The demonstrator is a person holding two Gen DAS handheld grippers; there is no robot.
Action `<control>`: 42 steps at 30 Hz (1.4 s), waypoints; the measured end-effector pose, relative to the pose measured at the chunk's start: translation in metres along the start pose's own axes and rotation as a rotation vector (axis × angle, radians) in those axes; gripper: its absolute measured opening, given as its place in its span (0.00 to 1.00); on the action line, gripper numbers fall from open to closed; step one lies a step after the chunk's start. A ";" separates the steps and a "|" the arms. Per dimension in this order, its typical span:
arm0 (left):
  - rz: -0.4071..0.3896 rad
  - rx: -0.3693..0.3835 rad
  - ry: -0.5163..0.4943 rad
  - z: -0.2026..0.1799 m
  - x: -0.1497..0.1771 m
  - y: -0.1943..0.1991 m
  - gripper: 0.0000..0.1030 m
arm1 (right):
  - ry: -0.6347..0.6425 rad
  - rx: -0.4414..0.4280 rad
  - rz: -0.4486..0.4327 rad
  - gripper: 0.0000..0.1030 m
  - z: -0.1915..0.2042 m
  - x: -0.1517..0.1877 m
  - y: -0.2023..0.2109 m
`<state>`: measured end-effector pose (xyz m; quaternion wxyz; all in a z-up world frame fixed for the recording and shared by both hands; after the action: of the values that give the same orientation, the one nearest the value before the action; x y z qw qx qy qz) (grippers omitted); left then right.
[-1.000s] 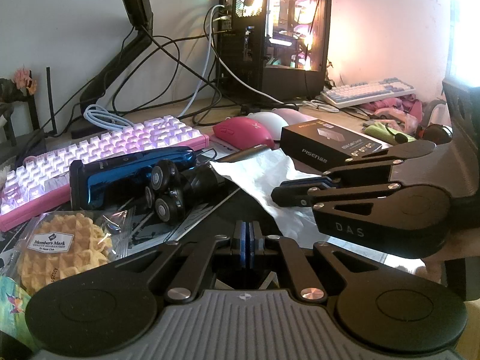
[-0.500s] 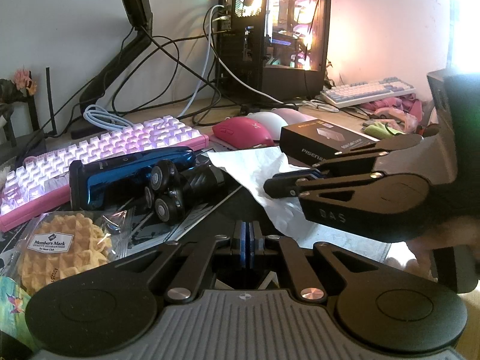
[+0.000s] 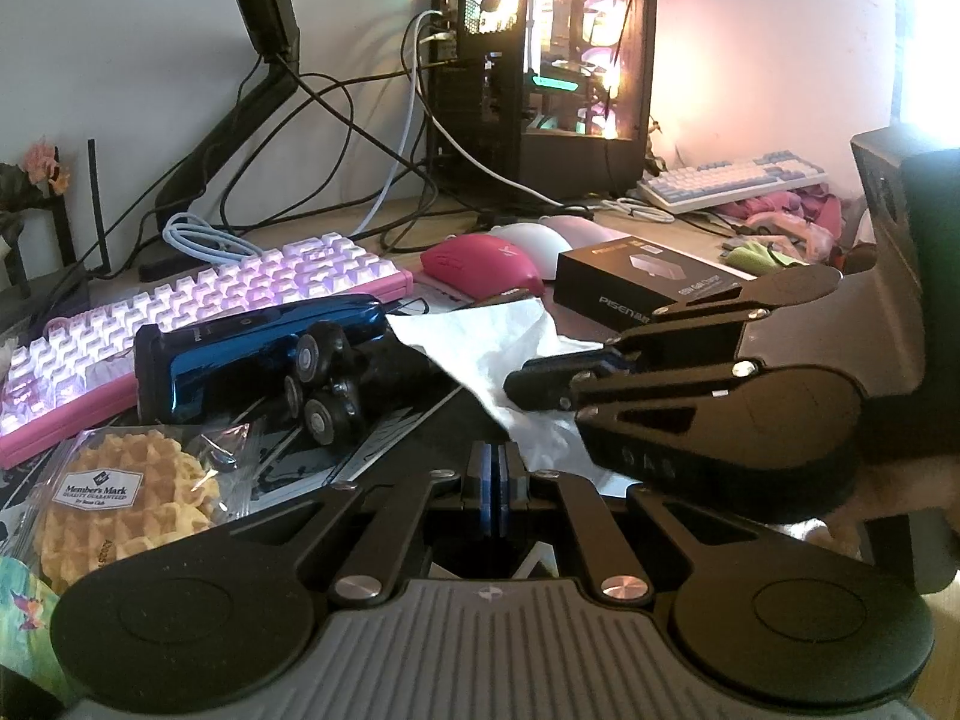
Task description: Clean container
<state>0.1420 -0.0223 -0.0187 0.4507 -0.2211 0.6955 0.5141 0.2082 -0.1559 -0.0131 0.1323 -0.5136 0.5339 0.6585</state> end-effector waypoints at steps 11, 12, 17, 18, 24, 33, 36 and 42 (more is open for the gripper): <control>0.000 0.000 -0.004 0.000 -0.001 0.000 0.08 | -0.051 -0.050 0.000 0.07 -0.007 0.000 0.002; 0.000 0.000 -0.003 0.001 -0.001 0.000 0.08 | -0.041 -0.029 0.001 0.07 -0.005 0.000 0.001; 0.000 0.000 -0.004 0.000 0.000 0.000 0.08 | 0.007 0.075 0.006 0.07 0.002 -0.001 -0.004; 0.000 0.001 -0.003 0.001 -0.001 0.000 0.08 | 0.015 0.096 0.008 0.07 0.003 -0.001 -0.006; 0.000 0.001 -0.002 0.004 -0.001 -0.001 0.08 | 0.041 0.152 0.013 0.07 0.008 0.000 -0.013; 0.000 0.005 0.001 0.000 0.000 0.000 0.08 | -0.053 -0.013 -0.002 0.07 -0.009 0.000 -0.015; 0.000 0.005 0.001 0.000 0.000 0.000 0.08 | -0.070 -0.049 -0.004 0.07 -0.014 0.000 -0.014; 0.000 0.005 0.001 0.000 0.000 0.000 0.08 | -0.079 -0.044 -0.006 0.06 -0.016 0.003 -0.009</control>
<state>0.1419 -0.0222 -0.0186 0.4508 -0.2203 0.6970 0.5122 0.2221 -0.1673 -0.0185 0.1436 -0.4916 0.5120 0.6896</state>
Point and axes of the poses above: each gripper's, at about its wrist camera, not at the fingertips, and y roughly against the way its jaws point, z to its left, x to its underside, the point moved 1 cm from there along -y, roughly the way its jaws point, and after that the axes turned 2 degrees about -z, right-handed, at the moved point
